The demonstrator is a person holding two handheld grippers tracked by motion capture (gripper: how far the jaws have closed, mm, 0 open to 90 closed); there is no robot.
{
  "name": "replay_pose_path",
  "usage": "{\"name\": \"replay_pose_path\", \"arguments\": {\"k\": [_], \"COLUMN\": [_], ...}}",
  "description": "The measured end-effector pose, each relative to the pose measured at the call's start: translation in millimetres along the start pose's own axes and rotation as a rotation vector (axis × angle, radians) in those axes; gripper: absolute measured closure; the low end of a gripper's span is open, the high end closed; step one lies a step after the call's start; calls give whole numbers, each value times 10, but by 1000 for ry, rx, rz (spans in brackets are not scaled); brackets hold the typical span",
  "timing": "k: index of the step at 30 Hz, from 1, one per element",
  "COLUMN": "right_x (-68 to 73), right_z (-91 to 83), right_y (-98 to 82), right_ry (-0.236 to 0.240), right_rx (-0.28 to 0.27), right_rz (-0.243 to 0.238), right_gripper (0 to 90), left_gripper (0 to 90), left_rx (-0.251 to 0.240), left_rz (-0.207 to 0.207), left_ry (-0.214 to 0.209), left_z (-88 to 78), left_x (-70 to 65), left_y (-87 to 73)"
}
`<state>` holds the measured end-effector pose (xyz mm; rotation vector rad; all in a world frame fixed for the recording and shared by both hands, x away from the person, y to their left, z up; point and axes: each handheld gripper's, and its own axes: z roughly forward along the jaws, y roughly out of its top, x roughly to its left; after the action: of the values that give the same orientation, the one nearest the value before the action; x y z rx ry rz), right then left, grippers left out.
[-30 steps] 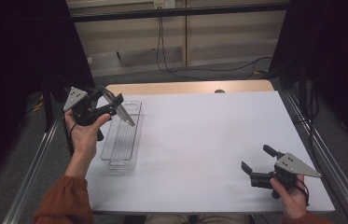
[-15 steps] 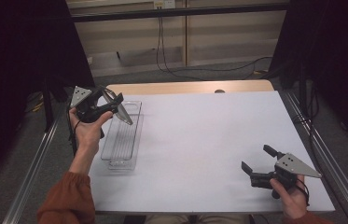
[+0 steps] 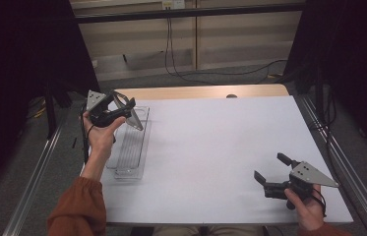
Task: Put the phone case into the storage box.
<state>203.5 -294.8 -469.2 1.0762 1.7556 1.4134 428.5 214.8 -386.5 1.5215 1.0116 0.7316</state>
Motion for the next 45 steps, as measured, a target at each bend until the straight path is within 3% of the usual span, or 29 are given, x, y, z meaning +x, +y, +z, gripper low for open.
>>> {"name": "replay_pose_path", "arguments": {"k": [15,22,31,36,45], "right_x": [5,14,9,9,12], "right_z": [6,14,5,2,7], "right_y": [-3,-6,-4,-5,-6], "right_ry": [12,15,20,19,19], "right_rx": [1,3,3,2,0], "right_rz": [-4,-7,-2,-3,-2], "right_gripper": [0,0,0,0,0], "left_gripper": [137,137,137,137,136], "left_rx": [11,24,38,60,47], "left_rz": [7,-10,3,11,-8], "left_ry": [47,70,70,94,86], "left_z": [223,312,414,448,526], "left_x": [27,30,34,80,106], "left_y": [-92,-133,-188,-226,-267]}}
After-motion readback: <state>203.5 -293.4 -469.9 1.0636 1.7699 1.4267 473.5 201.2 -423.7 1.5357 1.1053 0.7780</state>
